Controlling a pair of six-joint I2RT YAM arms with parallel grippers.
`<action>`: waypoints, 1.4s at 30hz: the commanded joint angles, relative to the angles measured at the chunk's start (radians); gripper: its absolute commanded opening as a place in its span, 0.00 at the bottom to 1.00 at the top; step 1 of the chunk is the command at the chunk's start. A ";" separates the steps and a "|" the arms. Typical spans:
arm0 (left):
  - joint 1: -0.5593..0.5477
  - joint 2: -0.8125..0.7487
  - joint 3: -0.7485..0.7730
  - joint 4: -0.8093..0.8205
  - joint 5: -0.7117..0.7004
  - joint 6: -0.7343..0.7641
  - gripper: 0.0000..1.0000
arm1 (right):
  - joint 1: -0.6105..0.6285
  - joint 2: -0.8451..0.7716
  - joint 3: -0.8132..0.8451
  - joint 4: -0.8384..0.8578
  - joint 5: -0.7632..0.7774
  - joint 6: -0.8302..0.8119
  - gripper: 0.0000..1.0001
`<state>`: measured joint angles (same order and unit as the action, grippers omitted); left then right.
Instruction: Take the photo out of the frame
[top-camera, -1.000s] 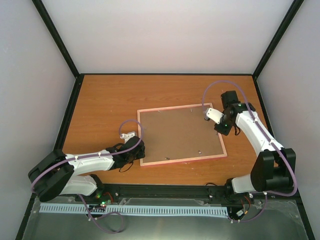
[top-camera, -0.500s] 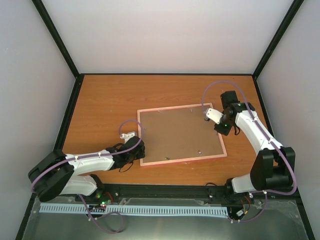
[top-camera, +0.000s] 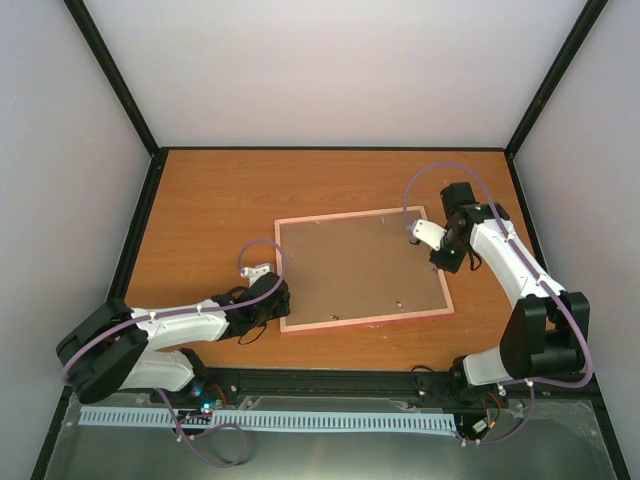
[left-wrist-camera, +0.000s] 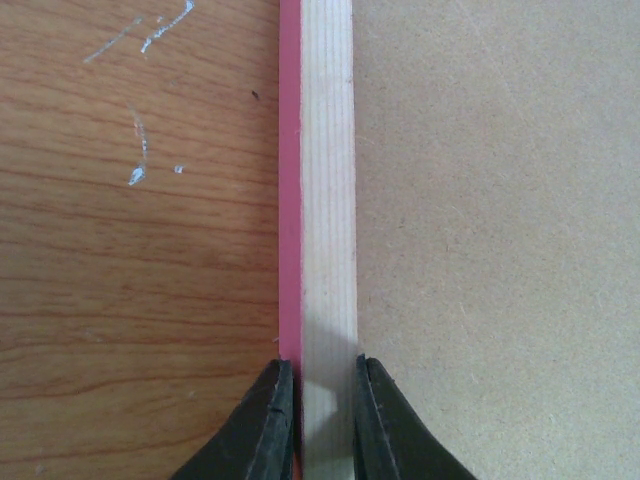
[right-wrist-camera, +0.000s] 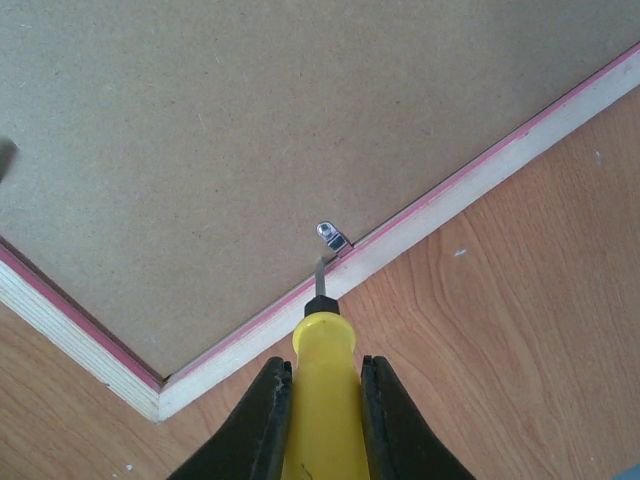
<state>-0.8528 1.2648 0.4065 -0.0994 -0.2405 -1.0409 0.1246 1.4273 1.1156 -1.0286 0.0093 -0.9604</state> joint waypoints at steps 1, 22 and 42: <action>0.005 0.021 -0.023 -0.069 0.026 0.003 0.01 | -0.008 0.010 -0.012 -0.028 0.033 -0.005 0.03; 0.006 0.030 -0.017 -0.069 0.024 0.003 0.01 | 0.013 0.063 0.070 0.033 -0.126 0.031 0.03; 0.006 0.037 -0.013 -0.069 0.026 0.006 0.01 | 0.027 -0.088 0.125 0.085 -0.234 0.253 0.03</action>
<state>-0.8528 1.2697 0.4099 -0.1005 -0.2428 -1.0405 0.1463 1.3659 1.2476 -1.0298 -0.1143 -0.8505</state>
